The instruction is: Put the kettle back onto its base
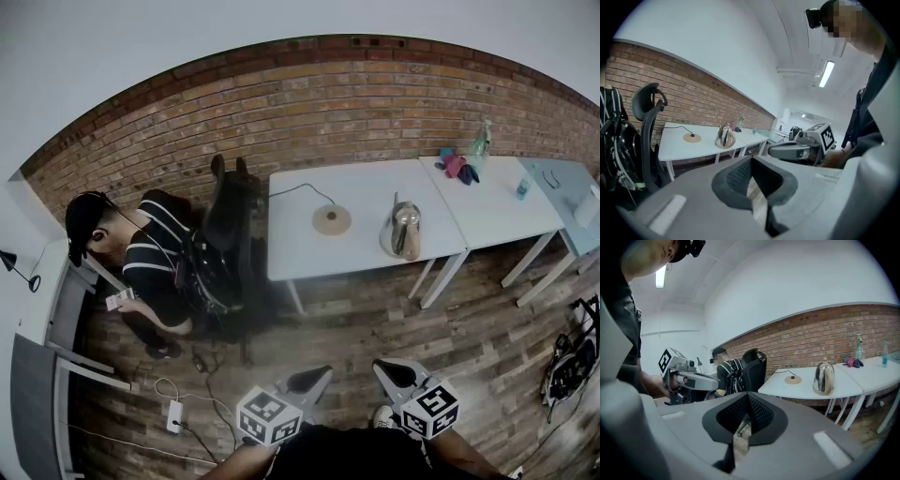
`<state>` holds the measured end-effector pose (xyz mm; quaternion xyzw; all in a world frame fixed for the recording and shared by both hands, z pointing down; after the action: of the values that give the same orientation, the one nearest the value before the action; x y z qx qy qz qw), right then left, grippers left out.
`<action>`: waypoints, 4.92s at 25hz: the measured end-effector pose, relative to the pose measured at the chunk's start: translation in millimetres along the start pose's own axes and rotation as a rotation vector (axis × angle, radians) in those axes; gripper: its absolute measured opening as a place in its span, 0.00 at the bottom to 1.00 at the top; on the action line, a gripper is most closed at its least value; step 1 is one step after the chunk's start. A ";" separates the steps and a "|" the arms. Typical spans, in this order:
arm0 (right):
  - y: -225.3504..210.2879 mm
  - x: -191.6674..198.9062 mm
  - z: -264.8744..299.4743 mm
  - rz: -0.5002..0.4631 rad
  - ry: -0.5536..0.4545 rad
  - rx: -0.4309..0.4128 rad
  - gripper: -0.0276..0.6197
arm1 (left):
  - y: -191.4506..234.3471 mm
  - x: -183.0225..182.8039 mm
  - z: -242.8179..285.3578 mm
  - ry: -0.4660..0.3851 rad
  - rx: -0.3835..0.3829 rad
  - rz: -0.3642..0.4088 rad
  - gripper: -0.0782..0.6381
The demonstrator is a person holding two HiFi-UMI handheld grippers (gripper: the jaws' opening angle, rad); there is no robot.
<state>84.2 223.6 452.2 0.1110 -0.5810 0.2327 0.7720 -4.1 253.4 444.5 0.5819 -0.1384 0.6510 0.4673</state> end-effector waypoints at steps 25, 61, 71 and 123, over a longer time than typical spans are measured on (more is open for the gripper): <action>-1.8 6.8 -5.6 0.057 -0.031 -0.056 0.09 | 0.0 3.9 11.8 0.033 -0.027 0.027 0.11; -67.2 22.0 -46.0 -0.077 0.002 -0.165 0.09 | -31.5 6.9 65.8 -0.034 -0.218 -0.003 0.11; -102.6 32.3 -71.9 -0.088 0.009 -0.230 0.09 | -49.1 7.3 93.4 -0.050 -0.299 -0.014 0.11; -197.3 -22.9 139.5 -0.011 0.095 -0.144 0.09 | 168.2 -75.4 153.3 0.024 -0.194 -0.016 0.11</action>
<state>57.7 -14.4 492.0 0.0472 -0.5584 0.1912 0.8059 -45.7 20.4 482.4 0.5273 -0.1903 0.6376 0.5283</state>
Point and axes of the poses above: the fingertips, and each gripper's own axes: z forward along the fingers, y to its left, x out of its underside, the point moved 1 cm from there along -z, backward along the fingers, and after that the axes turned 5 degrees about -z, right-handed, at the moved point
